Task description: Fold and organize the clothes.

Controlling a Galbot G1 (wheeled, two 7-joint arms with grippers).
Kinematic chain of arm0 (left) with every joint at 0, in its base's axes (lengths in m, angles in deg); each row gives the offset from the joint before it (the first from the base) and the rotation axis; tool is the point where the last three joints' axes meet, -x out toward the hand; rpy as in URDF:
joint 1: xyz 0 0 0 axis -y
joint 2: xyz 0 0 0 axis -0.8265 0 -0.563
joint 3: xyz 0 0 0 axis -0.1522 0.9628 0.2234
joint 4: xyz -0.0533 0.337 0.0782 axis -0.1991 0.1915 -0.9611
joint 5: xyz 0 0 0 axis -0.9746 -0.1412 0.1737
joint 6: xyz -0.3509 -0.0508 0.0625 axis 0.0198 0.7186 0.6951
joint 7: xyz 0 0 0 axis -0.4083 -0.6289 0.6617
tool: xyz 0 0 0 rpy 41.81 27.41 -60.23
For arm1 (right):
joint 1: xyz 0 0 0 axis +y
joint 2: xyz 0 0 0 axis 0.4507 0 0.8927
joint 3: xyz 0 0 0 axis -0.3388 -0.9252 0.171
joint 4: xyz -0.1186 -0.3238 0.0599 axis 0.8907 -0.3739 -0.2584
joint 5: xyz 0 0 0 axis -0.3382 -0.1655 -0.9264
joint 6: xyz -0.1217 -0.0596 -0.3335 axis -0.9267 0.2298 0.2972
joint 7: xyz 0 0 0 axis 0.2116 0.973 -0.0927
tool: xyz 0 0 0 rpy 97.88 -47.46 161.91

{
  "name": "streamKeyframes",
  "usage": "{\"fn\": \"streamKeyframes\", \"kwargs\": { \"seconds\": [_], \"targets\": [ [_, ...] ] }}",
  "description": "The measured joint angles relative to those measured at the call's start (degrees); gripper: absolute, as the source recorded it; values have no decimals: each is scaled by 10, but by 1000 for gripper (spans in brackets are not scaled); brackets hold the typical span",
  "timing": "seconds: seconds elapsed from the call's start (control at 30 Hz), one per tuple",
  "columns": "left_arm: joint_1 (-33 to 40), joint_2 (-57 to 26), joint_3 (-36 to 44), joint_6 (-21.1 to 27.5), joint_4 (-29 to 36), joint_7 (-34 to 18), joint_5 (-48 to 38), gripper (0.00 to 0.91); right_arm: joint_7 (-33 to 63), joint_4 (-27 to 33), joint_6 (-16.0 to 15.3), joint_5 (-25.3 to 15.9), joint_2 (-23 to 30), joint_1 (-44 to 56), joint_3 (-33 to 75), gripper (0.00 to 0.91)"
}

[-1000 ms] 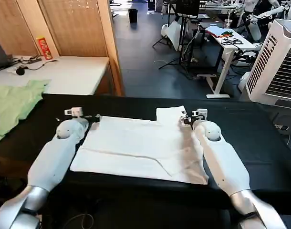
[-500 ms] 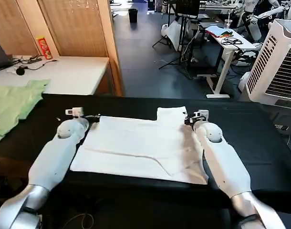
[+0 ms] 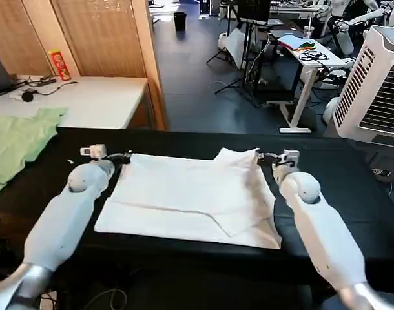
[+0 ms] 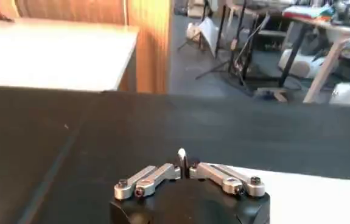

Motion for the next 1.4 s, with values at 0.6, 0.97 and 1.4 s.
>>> {"fn": "streamKeyframes", "kwargs": {
  "seconds": [0.6, 0.97, 1.4],
  "targets": [
    [-207, -105, -106, -4, 226, 2, -17, 127, 62, -220, -81, 5, -55, 184, 38, 49],
    [-299, -106, -156, 0, 278, -8, -1, 127, 65, -252, -92, -25, -57, 256, 46, 49],
    [-378, -88, -194, -5, 299, -13, 42, 137, 63, -264, -97, -34, -60, 280, 50, 49]
  ]
}}
